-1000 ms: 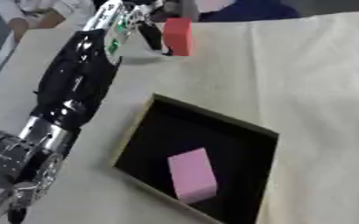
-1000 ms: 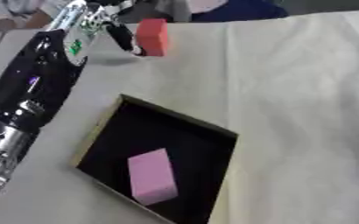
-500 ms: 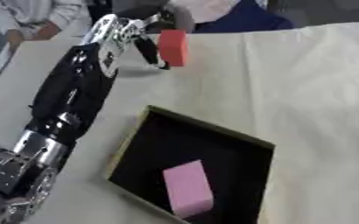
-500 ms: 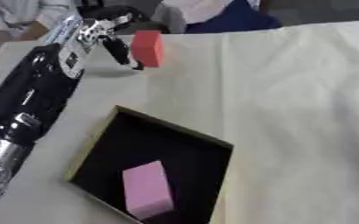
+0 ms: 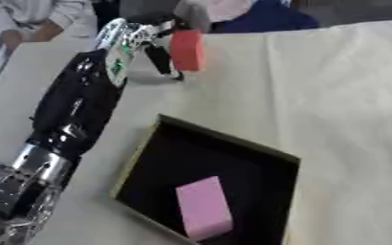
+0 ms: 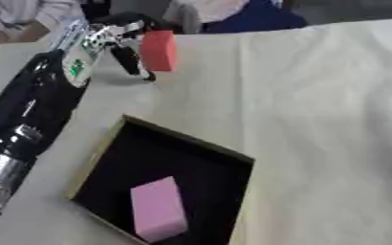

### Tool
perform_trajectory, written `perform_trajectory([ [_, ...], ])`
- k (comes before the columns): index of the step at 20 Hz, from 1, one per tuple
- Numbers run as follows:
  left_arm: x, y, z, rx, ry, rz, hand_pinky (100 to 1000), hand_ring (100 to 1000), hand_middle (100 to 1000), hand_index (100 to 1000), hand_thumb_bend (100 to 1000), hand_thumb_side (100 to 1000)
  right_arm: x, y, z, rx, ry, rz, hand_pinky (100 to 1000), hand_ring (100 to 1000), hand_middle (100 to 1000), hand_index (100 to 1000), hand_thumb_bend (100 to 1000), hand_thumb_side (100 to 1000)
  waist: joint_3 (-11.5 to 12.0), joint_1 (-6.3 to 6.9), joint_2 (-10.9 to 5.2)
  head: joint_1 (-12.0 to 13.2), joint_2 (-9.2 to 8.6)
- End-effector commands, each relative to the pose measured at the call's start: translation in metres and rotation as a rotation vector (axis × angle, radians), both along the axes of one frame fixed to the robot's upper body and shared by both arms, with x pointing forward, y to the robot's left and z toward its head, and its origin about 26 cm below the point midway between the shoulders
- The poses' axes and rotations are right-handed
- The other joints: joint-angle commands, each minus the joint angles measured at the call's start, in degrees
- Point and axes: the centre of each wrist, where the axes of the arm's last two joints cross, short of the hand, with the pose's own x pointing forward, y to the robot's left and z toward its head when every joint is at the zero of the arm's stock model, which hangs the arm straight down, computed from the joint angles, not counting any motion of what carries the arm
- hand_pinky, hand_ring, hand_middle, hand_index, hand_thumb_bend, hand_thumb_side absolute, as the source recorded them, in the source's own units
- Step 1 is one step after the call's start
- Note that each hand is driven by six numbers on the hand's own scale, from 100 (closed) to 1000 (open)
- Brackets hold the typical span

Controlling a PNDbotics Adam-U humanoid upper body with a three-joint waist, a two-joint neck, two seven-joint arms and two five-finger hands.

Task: Pick up objects on the table and place them in the box.

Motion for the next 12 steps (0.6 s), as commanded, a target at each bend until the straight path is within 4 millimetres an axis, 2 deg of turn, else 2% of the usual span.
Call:
perform_trajectory([
  [1, -0.005, 0.0114, 0.0165, -0.011, -0.018, 0.016, 821, 902, 891, 933, 577, 100, -0.0045, -0.0069, 0.0132, -0.019, -0.033, -0.014, 814, 776, 620, 706, 100, 637, -0.18, -0.25, -1.07, 0.4, -0.82],
  [5, -0.0051, 0.0115, 0.0165, -0.016, -0.014, 0.015, 821, 902, 891, 933, 577, 100, -0.0041, -0.0076, 0.0133, -0.018, -0.033, -0.013, 814, 776, 620, 706, 100, 637, -0.2, -0.24, -0.99, 0.44, -0.82],
  [6, -0.0053, 0.0117, 0.0171, -0.019, -0.018, 0.016, 761, 807, 827, 908, 534, 100, -0.004, -0.0077, 0.0132, -0.017, -0.032, -0.012, 814, 775, 618, 705, 100, 637, -0.24, -0.22, -0.9, 0.57, -0.91],
  [12, -0.0064, 0.0151, 0.0188, -0.048, -0.068, 0.032, 708, 745, 769, 865, 491, 100, -0.0031, -0.0095, 0.0129, -0.011, -0.027, -0.008, 814, 774, 616, 705, 100, 637, -0.68, -0.04, -0.56, 1.52, -1.59],
])
